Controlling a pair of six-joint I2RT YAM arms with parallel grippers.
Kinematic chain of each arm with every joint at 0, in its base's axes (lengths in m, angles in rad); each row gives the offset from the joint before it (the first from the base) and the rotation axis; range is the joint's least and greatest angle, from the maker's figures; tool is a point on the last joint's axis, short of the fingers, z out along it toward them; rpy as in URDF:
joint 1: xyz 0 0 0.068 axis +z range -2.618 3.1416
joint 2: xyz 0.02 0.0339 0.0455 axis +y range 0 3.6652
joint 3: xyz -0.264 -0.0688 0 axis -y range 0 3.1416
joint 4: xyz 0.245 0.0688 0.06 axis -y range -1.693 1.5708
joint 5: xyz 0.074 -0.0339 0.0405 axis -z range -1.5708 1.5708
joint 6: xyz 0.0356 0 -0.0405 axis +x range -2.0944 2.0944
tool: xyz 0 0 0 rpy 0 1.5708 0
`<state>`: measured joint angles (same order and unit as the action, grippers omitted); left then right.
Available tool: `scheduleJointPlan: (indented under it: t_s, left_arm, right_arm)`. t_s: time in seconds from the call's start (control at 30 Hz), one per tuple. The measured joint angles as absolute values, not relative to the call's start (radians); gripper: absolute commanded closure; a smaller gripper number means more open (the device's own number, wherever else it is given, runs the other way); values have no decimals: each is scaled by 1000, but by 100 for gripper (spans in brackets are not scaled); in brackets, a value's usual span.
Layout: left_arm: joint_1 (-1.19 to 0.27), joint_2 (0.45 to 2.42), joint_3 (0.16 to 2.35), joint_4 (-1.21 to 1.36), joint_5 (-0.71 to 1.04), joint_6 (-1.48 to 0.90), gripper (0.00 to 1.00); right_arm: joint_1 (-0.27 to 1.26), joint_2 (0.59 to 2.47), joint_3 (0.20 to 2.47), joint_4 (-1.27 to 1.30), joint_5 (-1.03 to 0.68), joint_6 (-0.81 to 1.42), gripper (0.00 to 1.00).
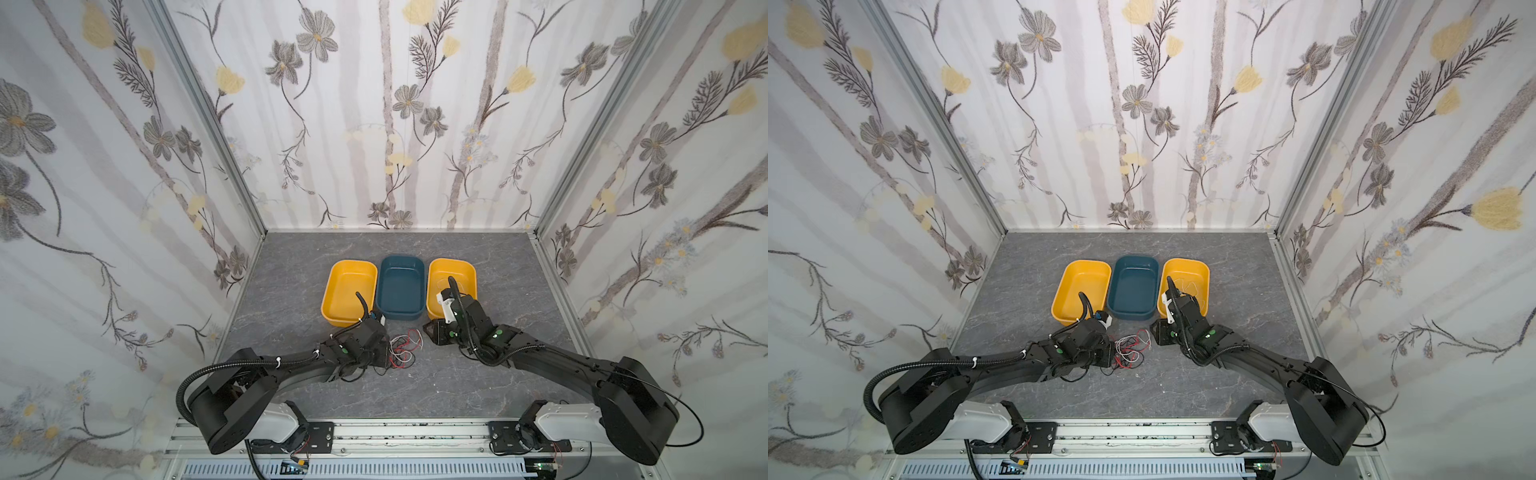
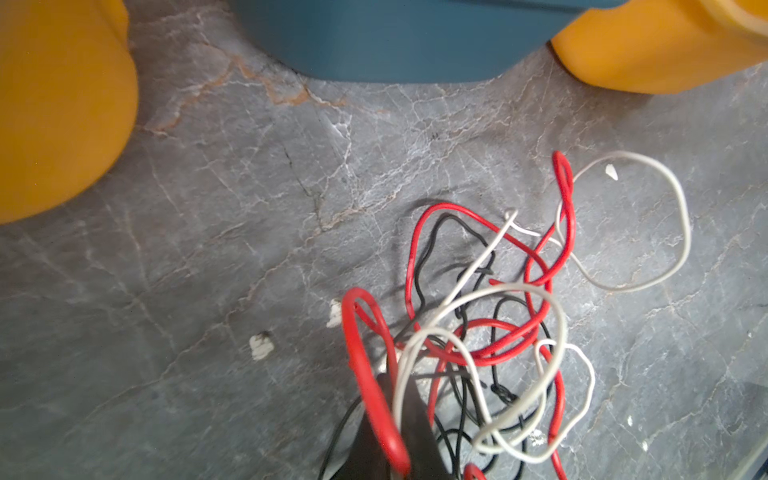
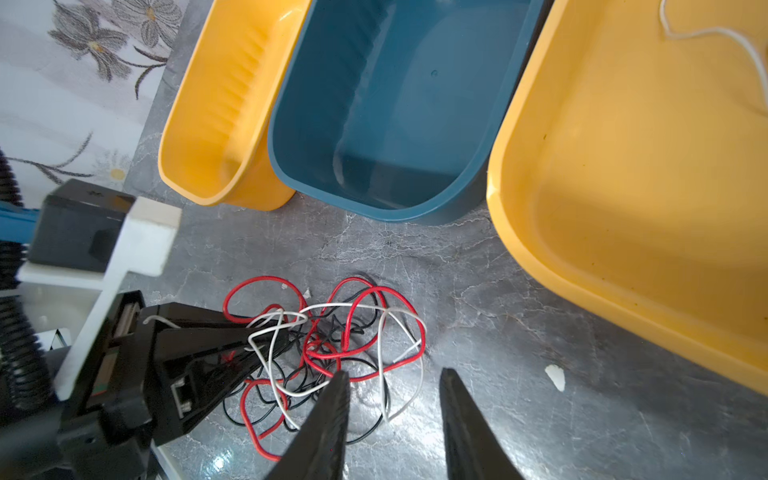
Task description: Untangle the cables
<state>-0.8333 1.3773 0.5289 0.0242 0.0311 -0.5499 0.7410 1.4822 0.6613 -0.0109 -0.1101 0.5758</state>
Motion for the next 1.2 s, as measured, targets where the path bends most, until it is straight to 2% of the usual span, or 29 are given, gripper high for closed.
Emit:
scheduleJointPlan:
  t_s: [0.2,0.47,0.7,0.93,1.03,1.2]
  left_arm:
    - [-833,1378,529,27,31,-550,92]
    - [-833,1377,528,27,31,-550,90]
    - [-831,1369,520,25,32,-550,64]
    - [-819,1335,506,10,45,-550,52]
    - [-809,1321,486,11,60,-556,53]
    - [-797,1345,471,19,82,-569,64]
  right_arm:
    - [765,1586,662,0,-130,591,65]
    - [765,1648,663,25,-121,602,94]
    - [766,1567,663,-6,-50,598,99]
    - [766,1482,669,-48,-5,572,99]
    - [766,1466,669,-50,-6,572,99]
    - [766,1417,677,-63,-25,572,99]
